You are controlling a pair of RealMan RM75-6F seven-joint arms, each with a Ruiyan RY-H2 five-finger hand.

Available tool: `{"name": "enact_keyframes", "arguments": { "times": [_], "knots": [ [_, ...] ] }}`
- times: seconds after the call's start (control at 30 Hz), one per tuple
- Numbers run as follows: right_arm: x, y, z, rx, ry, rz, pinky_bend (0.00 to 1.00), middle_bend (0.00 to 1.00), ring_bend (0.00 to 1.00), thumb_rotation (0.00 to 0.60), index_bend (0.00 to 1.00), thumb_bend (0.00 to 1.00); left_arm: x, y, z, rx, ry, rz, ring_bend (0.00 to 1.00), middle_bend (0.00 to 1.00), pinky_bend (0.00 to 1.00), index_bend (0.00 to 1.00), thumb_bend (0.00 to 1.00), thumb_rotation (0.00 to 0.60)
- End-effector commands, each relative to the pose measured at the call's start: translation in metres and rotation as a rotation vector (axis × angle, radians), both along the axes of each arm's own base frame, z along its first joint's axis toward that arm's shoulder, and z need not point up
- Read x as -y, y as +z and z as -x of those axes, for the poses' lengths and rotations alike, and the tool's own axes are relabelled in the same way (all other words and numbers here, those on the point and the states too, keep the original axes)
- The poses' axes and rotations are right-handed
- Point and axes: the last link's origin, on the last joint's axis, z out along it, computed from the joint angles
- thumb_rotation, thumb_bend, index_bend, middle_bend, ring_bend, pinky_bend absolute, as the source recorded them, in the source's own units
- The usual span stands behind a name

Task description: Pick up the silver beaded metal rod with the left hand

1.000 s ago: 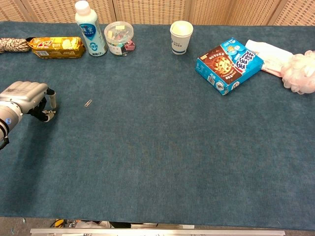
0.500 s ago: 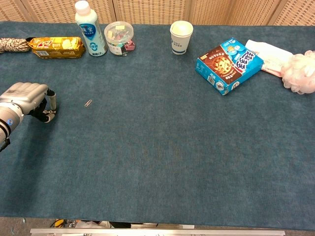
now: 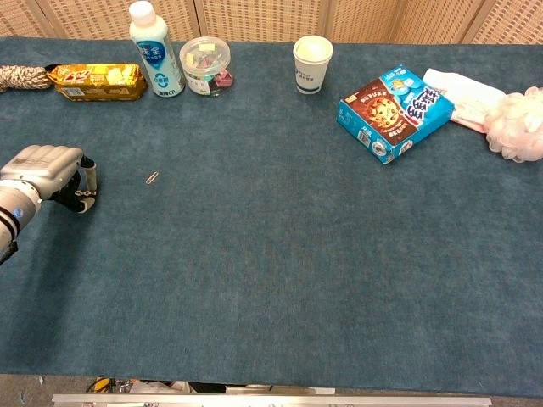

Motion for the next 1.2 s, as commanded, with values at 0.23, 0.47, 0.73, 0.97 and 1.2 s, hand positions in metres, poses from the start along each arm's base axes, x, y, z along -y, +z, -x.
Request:
{"name": "enact_keyframes", "arguments": {
  "times": [0.23,0.47,0.73,0.97,1.2],
  "knots": [
    [-0.0005,0.0004,-0.0022,-0.003,0.002,0.001,0.36,0.52,0.4,0.6,0.43,0.15,-0.0004,0.0031,0.0028,0.009,0.005,-0.014,0.83,0.77,0.97,0.48,0.33,0.6],
    [-0.0006,0.0002,-0.0032,-0.004,0.002,0.001,0.36,0.52,0.4,0.6,0.43,0.15,-0.0003,0.0032,0.0046,0.008,0.008,-0.014,0.83,0.77,0.97,0.49,0.33,0.6],
    [-0.0014,0.0012,-0.0032,-0.006,-0.001,0.005,0.36,0.53,0.4,0.6,0.43,0.15,-0.0014,0.0005,0.0052,0.014,0.01,-0.015,0.83,0.77,0.97,0.5,0.33,0.6],
    [-0.0022,0.0019,-0.0033,-0.008,-0.003,0.008,0.36,0.53,0.4,0.6,0.43,0.15,-0.0031,-0.001,0.0054,0.02,0.01,-0.02,0.84,0.79,0.97,0.53,0.33,0.6],
    [-0.0025,0.0023,-0.0037,-0.007,-0.003,0.011,0.36,0.53,0.4,0.6,0.43,0.15,-0.0045,-0.0013,0.0059,0.023,0.009,-0.026,0.84,0.8,0.97,0.55,0.33,0.6]
  ]
}}
